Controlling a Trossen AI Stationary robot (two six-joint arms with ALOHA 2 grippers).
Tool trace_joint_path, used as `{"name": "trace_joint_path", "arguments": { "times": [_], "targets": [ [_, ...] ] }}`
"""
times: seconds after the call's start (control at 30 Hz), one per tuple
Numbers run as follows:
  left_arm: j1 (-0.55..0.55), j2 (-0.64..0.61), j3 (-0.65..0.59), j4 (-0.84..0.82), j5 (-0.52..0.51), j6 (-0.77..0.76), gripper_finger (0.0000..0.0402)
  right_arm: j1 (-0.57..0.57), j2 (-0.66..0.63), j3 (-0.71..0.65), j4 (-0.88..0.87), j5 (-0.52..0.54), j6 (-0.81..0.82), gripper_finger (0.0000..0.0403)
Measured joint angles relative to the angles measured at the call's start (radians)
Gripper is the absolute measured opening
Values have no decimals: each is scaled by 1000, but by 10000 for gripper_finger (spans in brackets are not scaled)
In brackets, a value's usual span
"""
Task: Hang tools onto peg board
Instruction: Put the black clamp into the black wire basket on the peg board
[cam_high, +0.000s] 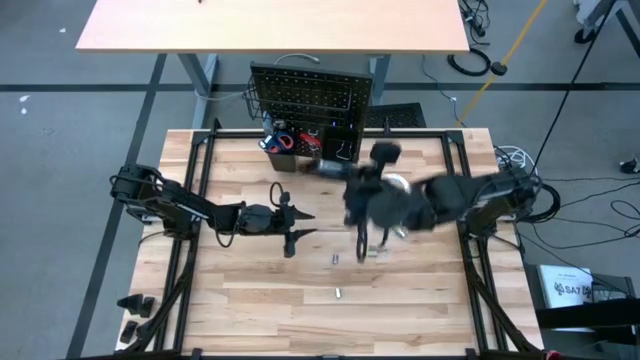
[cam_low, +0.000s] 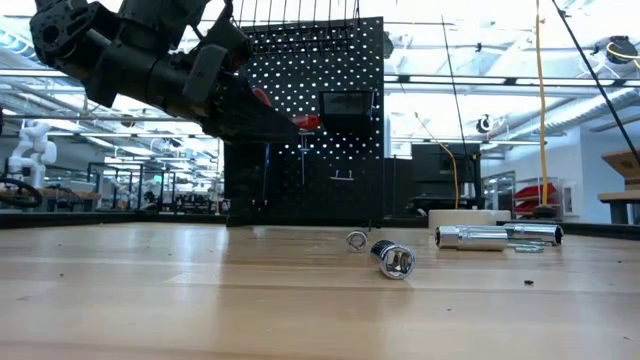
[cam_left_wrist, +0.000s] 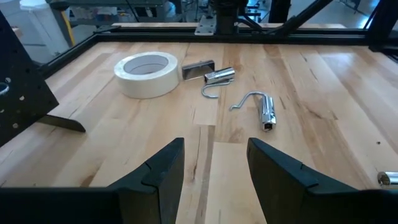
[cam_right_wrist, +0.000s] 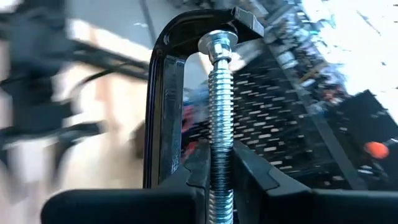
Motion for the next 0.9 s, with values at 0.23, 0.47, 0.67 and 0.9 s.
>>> {"name": "trace_joint_path", "arguments": {
  "times": [0.23,0.47,0.67,0.9],
  "targets": [
    [0,0,0,10,-3,-18,176,-158,0,156,140,-1,-251,30],
    [0,0,0,10,-46,-43,176,-292,8,220,391,-100,-448,30],
    [0,0,0,5,-48,-50,176,-403,34,218,442,-172,-511,30],
    [0,0,0,-4,-56,-69,176,-473,55,218,520,-306,-503,30]
  ]
}}
